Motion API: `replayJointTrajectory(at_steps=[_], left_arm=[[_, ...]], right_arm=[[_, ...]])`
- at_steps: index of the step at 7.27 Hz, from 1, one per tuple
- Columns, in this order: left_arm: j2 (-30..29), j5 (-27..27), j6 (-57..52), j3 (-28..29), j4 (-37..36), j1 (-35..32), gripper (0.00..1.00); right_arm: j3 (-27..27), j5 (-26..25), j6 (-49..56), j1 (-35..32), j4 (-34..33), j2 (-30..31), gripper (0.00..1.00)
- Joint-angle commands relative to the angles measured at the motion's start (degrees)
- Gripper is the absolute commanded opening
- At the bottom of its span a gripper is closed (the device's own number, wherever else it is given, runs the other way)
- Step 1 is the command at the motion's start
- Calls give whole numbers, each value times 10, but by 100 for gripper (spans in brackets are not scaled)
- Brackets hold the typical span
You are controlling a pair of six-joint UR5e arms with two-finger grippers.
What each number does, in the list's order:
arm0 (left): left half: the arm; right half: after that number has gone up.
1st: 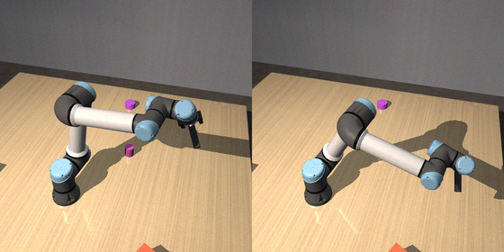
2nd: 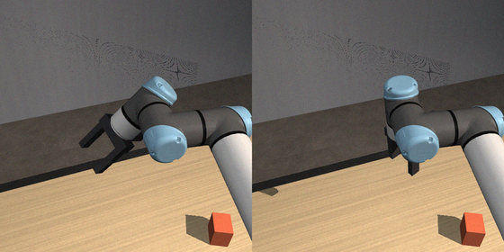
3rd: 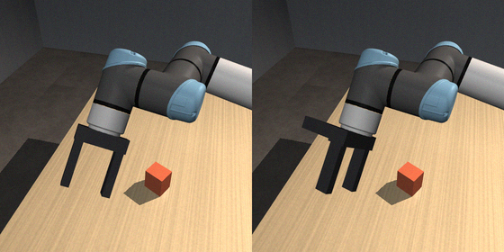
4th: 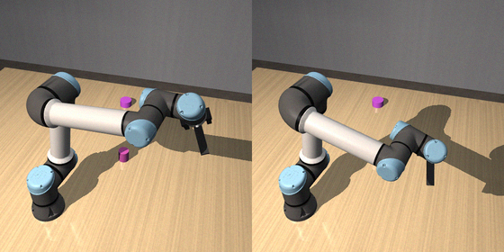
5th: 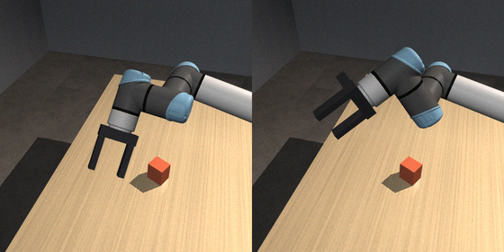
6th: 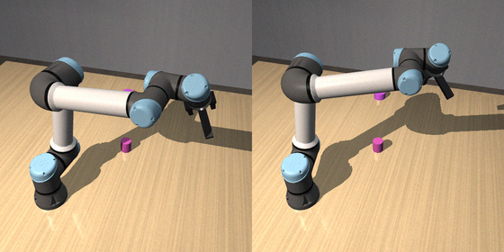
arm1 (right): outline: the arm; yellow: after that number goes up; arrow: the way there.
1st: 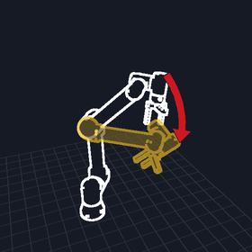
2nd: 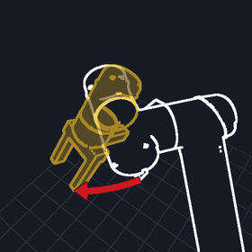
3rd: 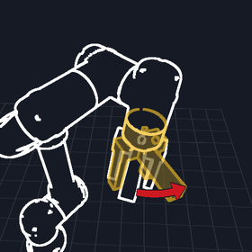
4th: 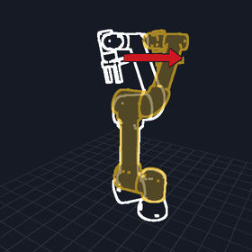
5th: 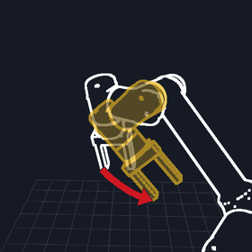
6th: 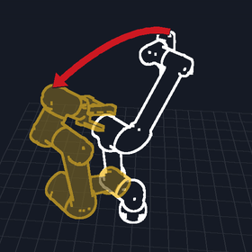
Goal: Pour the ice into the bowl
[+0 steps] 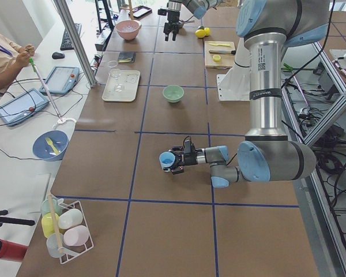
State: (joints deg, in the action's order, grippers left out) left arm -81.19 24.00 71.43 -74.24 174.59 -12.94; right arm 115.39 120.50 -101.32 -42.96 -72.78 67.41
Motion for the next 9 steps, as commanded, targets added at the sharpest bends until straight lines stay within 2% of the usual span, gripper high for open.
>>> replayJointTrajectory(at_steps=[1, 3, 4, 5, 6, 7, 8, 9], left_arm=[[-4, 0, 1, 7, -3, -12, 99], [-4, 0, -1, 8, -3, -19, 99], [-4, -1, -1, 8, -3, -19, 95], [-4, -1, -2, 8, -3, -19, 76], [2, -3, -3, 7, -1, -19, 30], [7, -1, -9, 2, 4, -20, 0], [5, -3, -38, -5, 12, -22, 0], [5, -3, -60, -25, 51, -22, 0]], right_arm=[[-1, 0, 1, 1, 0, -1, 100], [0, 0, 1, 1, 0, -1, 100], [2, 0, 1, 1, 0, -1, 100], [2, 0, 1, 1, 0, -1, 100], [3, 0, 1, 1, 0, -1, 100], [3, -1, 1, 1, 0, -1, 100], [2, -1, 1, 1, 0, -1, 100], [1, -1, 1, 1, 0, -1, 100]])
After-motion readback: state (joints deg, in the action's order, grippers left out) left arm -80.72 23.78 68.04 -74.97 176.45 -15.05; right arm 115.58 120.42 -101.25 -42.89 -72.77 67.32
